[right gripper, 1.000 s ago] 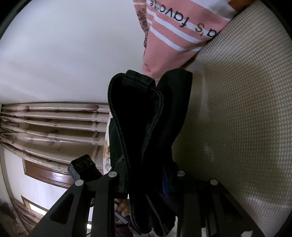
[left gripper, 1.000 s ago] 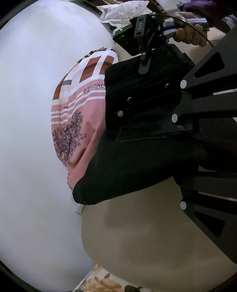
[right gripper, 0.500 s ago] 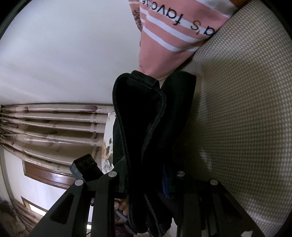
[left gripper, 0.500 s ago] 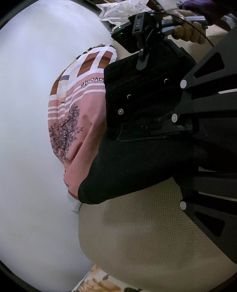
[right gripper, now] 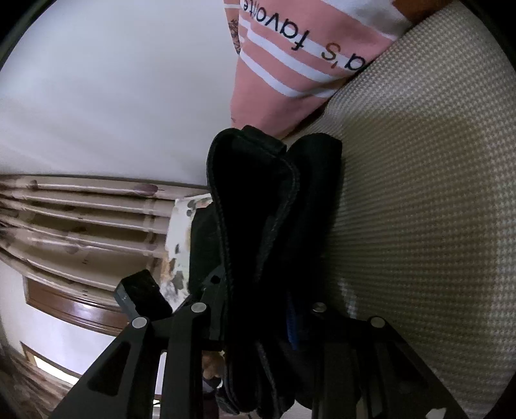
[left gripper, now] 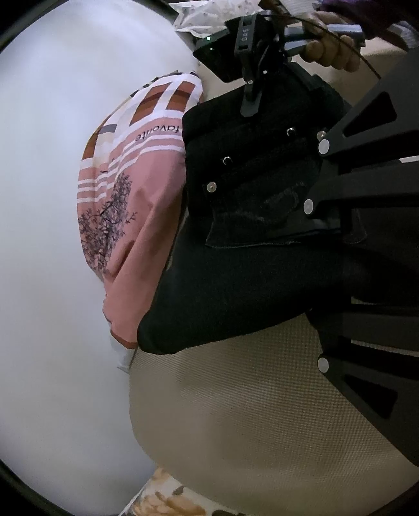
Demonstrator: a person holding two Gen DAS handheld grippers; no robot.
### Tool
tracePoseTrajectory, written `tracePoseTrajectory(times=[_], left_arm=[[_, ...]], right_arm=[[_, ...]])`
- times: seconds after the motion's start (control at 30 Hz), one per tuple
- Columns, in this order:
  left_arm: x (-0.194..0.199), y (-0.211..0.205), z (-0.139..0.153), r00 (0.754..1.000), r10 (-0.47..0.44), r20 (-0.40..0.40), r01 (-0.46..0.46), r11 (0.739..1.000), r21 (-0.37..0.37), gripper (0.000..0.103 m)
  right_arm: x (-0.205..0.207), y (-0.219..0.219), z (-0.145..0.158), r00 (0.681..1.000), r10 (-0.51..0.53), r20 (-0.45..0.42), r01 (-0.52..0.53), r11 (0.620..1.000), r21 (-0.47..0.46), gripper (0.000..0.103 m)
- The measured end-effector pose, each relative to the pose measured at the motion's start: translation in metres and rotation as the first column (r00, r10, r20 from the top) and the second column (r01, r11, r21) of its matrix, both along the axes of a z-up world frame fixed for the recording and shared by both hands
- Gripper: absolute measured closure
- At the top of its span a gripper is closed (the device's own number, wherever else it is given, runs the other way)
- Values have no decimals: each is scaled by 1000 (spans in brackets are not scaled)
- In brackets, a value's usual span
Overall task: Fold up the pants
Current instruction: 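Carry the folded black trousers toward the pink pillow with both grippers, then lower the folded trousers onto the surface with both grippers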
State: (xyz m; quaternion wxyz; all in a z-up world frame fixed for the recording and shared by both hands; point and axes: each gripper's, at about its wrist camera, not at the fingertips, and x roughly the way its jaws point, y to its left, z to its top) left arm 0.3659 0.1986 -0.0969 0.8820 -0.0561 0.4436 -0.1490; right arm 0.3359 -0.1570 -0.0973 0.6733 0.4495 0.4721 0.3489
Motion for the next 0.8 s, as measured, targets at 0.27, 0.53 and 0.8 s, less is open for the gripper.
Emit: tracePoseTrajectory(times=[0.27, 0.53, 0.8], left_arm=[[2, 4, -9, 1000, 7, -8, -7, 1000, 9, 83], [3, 7, -15, 1000, 15, -9, -15, 1000, 8, 80], [4, 10, -21, 1000, 24, -6, -24, 1000, 7, 75]], right_arm=[[0, 6, 11, 1000, 2, 21, 0, 995, -95, 77], [-3, 17, 23, 998, 4, 56, 7, 978, -210, 77], [-4, 28, 24, 995, 15, 99, 19, 944, -328, 77]])
